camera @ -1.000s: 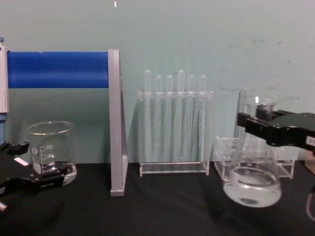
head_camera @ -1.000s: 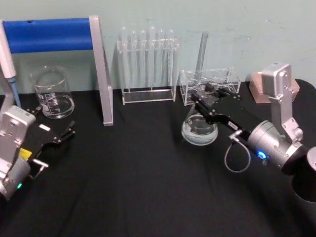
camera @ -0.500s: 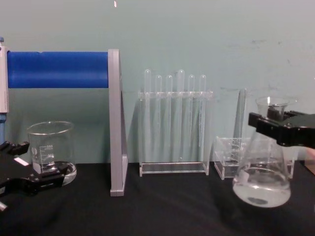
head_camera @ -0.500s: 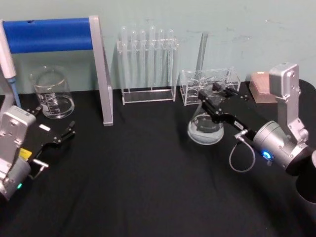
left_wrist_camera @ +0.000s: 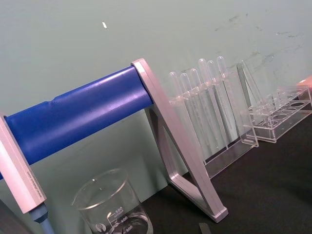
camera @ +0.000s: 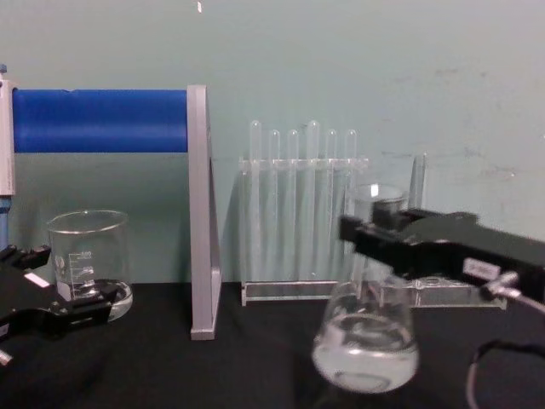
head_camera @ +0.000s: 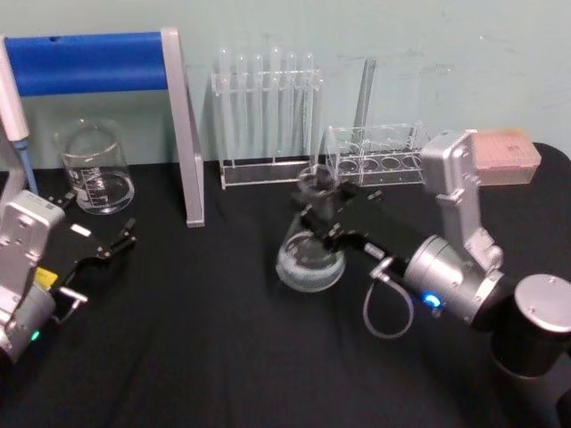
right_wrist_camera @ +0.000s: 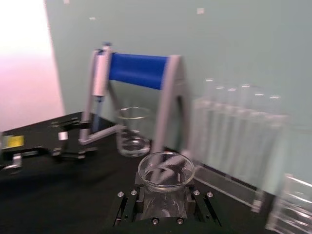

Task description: Grasp the erlenmeyer flask with one hand, shake it three times, then place it back.

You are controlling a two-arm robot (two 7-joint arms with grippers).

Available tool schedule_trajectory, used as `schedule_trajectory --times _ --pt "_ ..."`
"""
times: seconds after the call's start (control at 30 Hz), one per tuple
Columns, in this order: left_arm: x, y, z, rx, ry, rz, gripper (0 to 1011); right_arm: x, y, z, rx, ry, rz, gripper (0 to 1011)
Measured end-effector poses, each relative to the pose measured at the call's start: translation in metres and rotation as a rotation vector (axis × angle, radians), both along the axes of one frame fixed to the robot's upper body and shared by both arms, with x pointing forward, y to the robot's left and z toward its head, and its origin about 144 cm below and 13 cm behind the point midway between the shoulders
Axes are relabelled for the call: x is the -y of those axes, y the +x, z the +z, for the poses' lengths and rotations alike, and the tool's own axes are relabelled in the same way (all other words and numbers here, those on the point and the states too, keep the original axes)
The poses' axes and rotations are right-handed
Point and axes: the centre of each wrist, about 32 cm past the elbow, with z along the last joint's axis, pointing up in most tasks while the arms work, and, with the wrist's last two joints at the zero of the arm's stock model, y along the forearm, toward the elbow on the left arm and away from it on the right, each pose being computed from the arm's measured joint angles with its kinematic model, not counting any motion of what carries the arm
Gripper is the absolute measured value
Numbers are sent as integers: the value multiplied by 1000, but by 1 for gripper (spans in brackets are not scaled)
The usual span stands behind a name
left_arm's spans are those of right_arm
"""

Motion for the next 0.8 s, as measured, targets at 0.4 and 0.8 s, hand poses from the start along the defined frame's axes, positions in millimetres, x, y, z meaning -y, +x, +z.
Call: schedule_trajectory --times 0.4,0.8 --pt "0 0 0 0 0 0 1001 -37 -9 -3 -16 -6 183 453" --pt "0 0 0 0 0 0 1001 -56 -17 -3 -22 -12 300 453"
